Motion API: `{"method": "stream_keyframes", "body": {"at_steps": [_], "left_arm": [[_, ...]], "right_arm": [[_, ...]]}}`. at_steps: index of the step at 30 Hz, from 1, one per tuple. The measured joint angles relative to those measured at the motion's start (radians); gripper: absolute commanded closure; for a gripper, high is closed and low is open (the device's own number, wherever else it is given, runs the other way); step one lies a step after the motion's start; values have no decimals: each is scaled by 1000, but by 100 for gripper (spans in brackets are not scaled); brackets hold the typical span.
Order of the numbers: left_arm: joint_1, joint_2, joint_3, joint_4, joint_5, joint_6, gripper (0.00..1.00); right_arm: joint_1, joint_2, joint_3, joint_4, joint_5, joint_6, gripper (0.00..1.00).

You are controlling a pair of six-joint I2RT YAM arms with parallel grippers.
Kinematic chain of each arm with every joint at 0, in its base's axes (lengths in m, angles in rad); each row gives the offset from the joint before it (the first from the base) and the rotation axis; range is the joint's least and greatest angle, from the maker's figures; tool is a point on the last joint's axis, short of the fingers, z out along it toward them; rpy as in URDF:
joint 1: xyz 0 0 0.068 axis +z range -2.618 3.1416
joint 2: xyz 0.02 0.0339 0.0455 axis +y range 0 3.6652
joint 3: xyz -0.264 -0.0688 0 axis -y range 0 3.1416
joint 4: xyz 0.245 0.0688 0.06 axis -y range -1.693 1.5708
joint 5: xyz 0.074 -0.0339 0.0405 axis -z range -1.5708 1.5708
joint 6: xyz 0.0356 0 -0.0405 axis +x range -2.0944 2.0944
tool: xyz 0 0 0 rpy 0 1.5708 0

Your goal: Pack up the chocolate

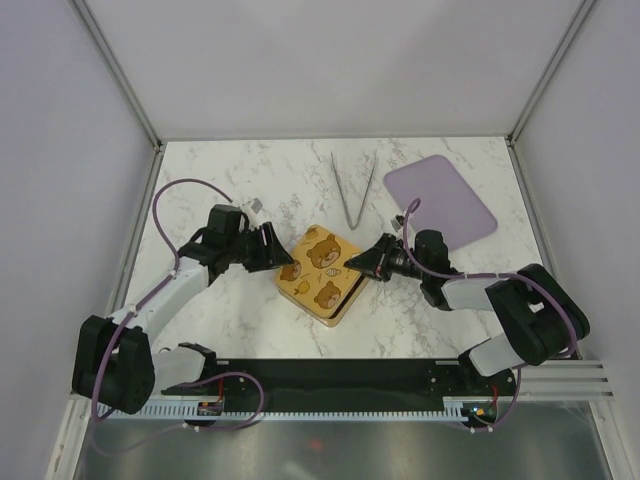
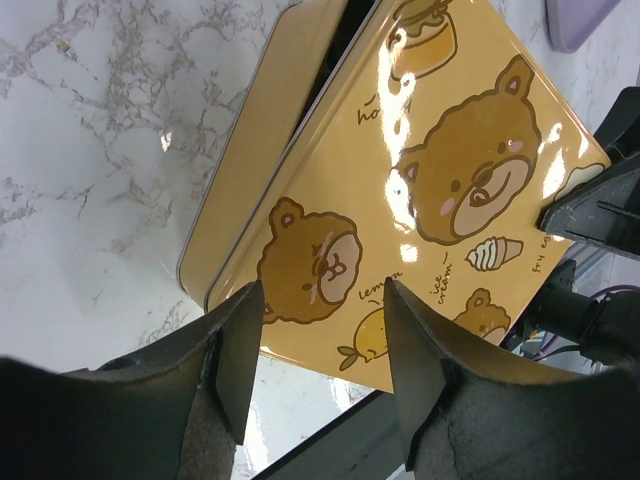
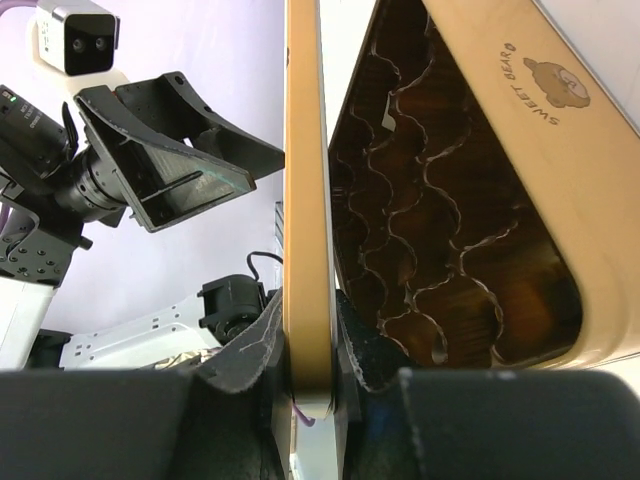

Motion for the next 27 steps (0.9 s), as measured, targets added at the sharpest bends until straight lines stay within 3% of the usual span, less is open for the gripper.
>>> {"method": "stream_keyframes", "body": {"at_steps": [8,15,27], "left_arm": [[0,17,-4,14,1,-5,43],[0,47,-4,26,1,-12,45],[0,78,-14,38,1,-18,46]], "right_arm": [[-16,27,-27,45,-12,9,98],[-30,38,-41,62,-17,16,77],[-68,35,-51,11,-13,-11,55]]}}
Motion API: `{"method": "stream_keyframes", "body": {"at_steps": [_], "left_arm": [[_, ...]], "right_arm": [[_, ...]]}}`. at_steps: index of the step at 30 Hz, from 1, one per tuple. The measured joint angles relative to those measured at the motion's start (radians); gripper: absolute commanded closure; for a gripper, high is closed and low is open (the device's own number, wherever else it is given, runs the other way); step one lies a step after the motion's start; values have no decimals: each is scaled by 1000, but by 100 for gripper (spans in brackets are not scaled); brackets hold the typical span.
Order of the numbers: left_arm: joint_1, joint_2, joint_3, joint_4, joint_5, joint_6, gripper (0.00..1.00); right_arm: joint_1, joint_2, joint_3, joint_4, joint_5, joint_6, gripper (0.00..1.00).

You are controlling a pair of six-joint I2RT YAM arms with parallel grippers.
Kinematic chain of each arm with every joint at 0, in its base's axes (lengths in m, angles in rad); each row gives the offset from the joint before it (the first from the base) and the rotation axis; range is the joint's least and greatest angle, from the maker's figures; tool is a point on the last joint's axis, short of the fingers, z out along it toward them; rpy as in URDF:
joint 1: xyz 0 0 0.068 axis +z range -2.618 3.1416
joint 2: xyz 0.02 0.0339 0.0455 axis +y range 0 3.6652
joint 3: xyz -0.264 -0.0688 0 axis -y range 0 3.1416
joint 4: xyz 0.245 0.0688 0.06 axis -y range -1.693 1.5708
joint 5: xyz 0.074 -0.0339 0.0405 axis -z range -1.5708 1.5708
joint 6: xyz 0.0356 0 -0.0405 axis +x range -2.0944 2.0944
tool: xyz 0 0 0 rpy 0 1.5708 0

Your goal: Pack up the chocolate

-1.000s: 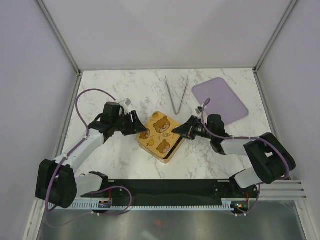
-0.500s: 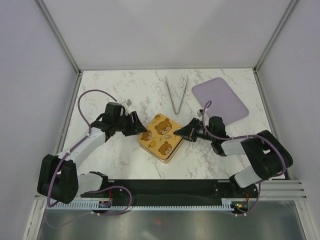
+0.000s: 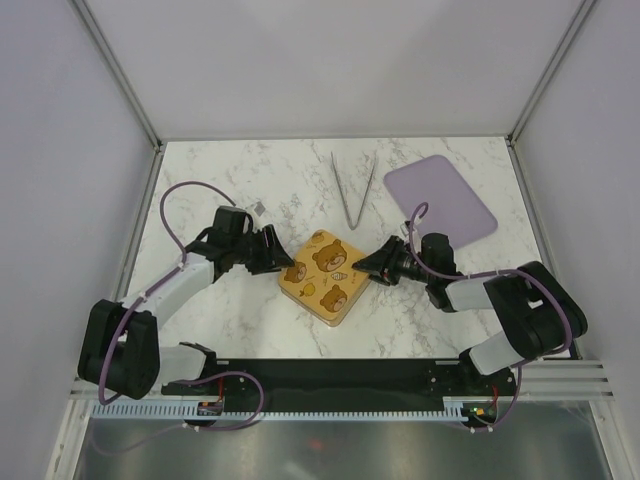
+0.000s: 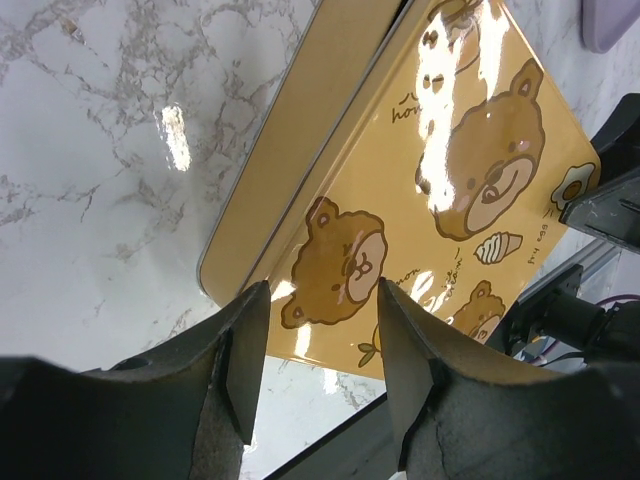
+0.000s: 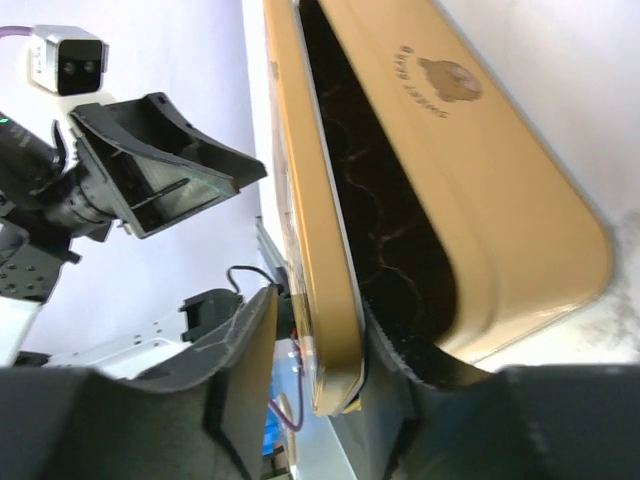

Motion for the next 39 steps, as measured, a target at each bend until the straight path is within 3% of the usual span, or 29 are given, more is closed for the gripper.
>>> {"method": "stream_keyframes", "body": {"at_steps": [9,15,21,28,39], "left_arm": [[0,17,-5,6,1,-6,46],[0,22,-5,13,4,-6,46],[0,36,-5,24,6,-10,46],[0,54,-5,53,27,-16,47],[0,69,-5,72,32,-18,48]], "right_arm": [[-51,-121,31,-273,59,-159,48],[-75,-223,110,-525,167,-309,46],[-79,-266,147,-663,252,-387,45],[-79,-268,166,-720,284,-410,44],[-50,-262,160,-669,284,-394,43]]}}
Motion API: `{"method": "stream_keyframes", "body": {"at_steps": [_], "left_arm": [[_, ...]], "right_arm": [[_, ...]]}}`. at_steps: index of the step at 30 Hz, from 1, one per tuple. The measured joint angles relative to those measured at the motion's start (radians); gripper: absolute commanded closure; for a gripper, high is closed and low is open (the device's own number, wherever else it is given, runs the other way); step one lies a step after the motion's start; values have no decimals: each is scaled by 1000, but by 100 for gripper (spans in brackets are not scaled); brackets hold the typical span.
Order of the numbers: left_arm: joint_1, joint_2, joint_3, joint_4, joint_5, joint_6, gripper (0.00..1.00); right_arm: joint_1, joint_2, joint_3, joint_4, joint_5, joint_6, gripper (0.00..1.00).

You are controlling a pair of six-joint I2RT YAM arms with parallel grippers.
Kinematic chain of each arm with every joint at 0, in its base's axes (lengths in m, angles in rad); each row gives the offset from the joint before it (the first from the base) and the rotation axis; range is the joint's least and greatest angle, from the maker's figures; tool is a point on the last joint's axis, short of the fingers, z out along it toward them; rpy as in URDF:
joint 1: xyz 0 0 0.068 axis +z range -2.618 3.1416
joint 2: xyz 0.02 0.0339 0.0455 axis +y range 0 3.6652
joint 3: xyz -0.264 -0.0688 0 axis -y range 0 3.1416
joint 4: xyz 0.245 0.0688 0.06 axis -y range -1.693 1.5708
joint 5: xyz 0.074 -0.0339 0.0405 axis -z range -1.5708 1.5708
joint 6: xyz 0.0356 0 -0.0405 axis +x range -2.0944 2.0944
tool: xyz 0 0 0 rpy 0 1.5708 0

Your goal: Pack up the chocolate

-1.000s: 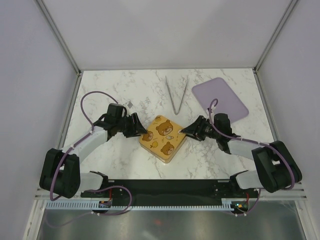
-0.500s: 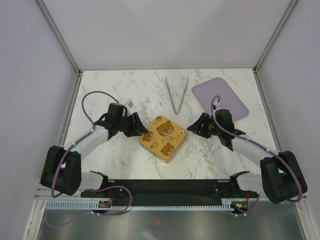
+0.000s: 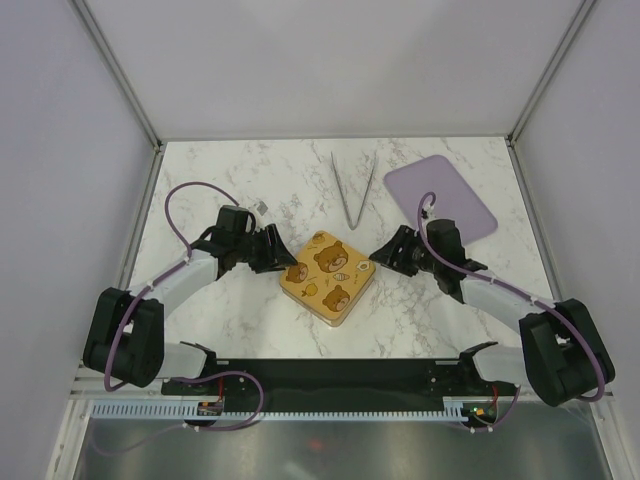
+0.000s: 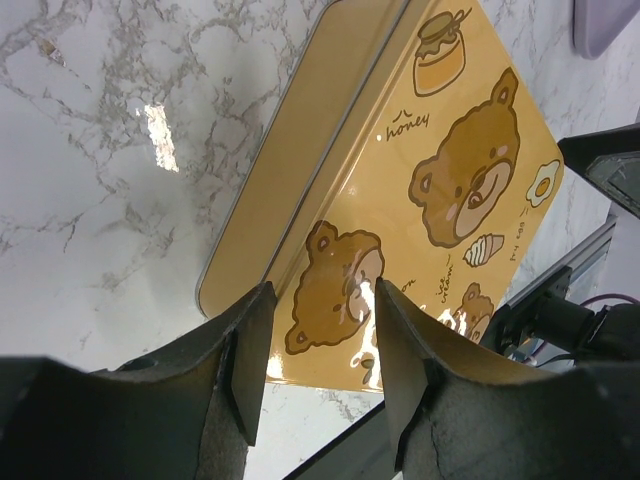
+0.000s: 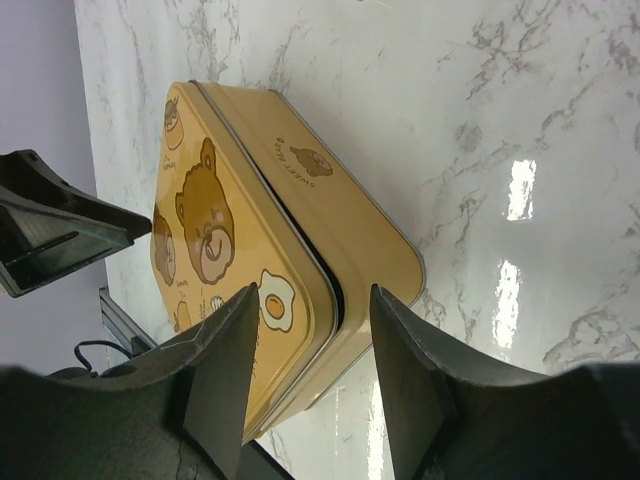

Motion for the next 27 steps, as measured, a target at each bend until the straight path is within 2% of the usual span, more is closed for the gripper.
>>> {"method": "stream_keyframes", "body": {"at_steps": [5,7,12,17,18,21,24,27], "left_arm": [[0,3,0,3,0,-3,48],[0,3,0,5,0,-7,48],[0,4,-2,7,-5,-18,48],[0,4,-2,6,-11,-30,48],[0,4,-2,6,-12,-32,48],[-1,4,-2,6,-11,-33,49],[-4,4,-2,6,-11,-32,60],[-9,7,0,1,-11,-32,60]], "right_arm": [[30,33,-32,42,14,4,46],[31,43,-55,64,18,13,52],[34,42,-80,135,20,17,55],[34,41,-92,171,18,16,63],[34,41,-92,172,19,16,62],[34,36,-92,167,24,11,49],[35,19,-102,152,38,2,41],[34,-5,-111,135,42,-16,40]]}}
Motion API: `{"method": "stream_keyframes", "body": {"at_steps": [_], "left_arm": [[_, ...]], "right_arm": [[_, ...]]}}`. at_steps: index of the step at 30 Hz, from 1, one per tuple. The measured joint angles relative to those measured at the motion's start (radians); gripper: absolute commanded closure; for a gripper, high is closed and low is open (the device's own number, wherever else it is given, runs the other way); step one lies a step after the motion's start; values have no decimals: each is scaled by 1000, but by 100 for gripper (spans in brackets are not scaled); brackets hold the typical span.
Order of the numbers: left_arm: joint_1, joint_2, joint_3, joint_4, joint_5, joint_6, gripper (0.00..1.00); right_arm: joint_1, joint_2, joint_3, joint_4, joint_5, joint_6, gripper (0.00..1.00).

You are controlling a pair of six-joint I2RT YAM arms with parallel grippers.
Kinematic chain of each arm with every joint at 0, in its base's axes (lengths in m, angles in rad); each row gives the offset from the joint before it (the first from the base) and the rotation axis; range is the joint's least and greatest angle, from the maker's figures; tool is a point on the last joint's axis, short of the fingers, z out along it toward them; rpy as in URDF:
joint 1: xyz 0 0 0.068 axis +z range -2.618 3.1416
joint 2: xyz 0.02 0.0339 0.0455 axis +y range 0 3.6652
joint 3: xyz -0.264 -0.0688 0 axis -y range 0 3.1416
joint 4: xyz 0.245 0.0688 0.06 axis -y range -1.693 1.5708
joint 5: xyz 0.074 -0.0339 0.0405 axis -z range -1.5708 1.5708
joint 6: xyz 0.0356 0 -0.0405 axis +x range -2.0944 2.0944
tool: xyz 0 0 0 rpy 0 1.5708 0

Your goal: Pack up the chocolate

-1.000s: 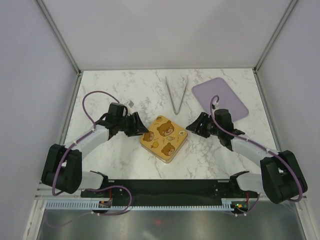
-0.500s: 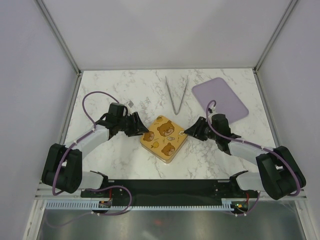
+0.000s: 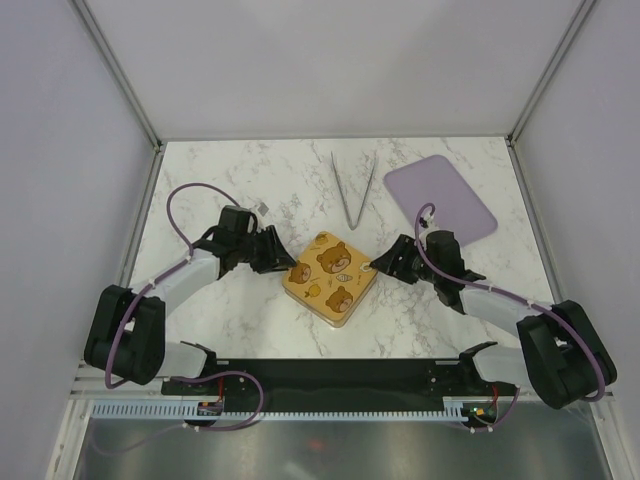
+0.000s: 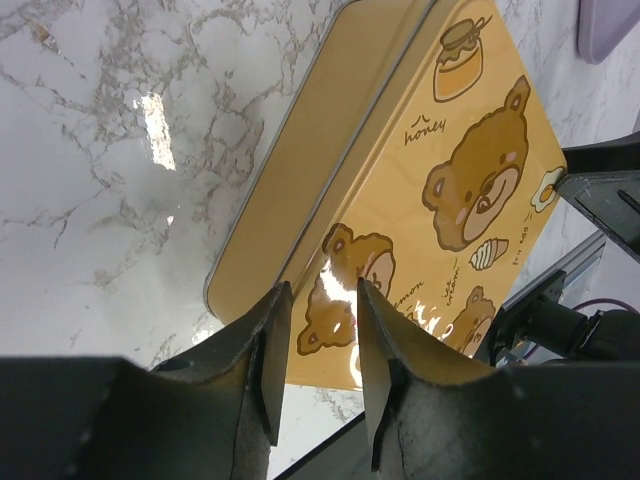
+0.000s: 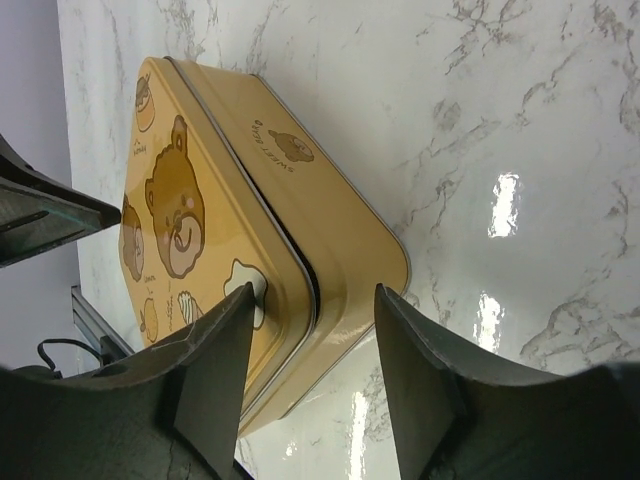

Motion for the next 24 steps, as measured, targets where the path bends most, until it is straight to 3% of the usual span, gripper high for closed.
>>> {"method": "stream_keyframes", "body": {"at_steps": [5,15,19,21,24], "left_arm": [[-5,27,16,-3,2,0,61],[-9,32,18,-8,-27,-2,70],[-14,28,17,-8,-51,-3,72],[-16,21,14,-8,-61,-4,71],[-26,-3,6,-18,-87,-10,62]], "right_arm": [[0,-5,0,-1,-8,-6,46],[1,40,-72,201,-26,47,71],[8,63,-85,264,-15,59,69],[11,69,-85,275,-12,60,60],[16,69,-77,264,-9,53,52]]}}
